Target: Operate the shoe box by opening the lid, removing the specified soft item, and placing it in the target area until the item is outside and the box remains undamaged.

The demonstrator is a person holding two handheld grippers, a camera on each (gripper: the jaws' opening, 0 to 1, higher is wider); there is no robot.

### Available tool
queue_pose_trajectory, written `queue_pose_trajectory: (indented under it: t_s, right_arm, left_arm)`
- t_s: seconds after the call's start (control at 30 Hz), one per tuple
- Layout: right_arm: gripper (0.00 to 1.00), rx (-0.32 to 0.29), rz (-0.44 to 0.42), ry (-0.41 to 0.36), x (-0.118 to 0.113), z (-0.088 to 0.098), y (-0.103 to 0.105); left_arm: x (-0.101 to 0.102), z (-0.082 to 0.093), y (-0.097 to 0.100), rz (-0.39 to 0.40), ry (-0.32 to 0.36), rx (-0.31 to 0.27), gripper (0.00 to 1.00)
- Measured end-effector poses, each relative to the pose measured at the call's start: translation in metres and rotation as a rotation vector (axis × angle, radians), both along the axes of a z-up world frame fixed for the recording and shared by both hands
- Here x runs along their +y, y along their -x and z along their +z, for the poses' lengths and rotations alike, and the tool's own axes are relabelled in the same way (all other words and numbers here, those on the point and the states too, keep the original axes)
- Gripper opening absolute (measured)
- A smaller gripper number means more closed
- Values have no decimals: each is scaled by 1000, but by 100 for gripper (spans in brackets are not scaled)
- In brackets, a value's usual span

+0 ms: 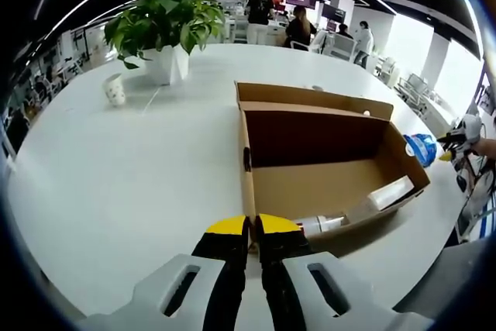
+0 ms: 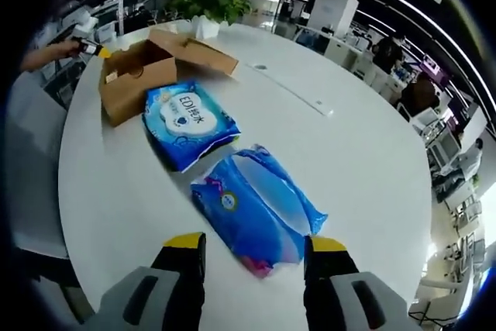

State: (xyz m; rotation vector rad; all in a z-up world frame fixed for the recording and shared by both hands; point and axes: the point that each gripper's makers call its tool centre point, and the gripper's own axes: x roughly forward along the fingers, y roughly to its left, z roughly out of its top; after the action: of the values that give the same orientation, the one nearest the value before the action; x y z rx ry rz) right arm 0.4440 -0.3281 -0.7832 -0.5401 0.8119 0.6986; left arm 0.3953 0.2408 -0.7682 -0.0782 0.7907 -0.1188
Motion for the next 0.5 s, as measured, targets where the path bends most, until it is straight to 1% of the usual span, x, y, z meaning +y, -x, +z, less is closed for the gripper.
queue_pose_trajectory:
  t_s: [0.13,0.2,0.23,0.33,0.5]
  right_arm:
    - [49,-7,33,-25,15,8,2]
    - [49,16,53,-67,28,12,7]
    - [49,9,59,-77,33,15,8]
    - [48,22,95,-100,47,18,13]
    - [47,22,148,-116,64,25,17]
  left_arm:
    - [0,0,0,0,1,0,2]
    - [0,0,0,-1,2,-1,2]
    - [0,0,0,-1,4,-3,2]
    - [0,0,0,-1,4,-2,2]
    - [0,0,0,-4,-2,-1,2]
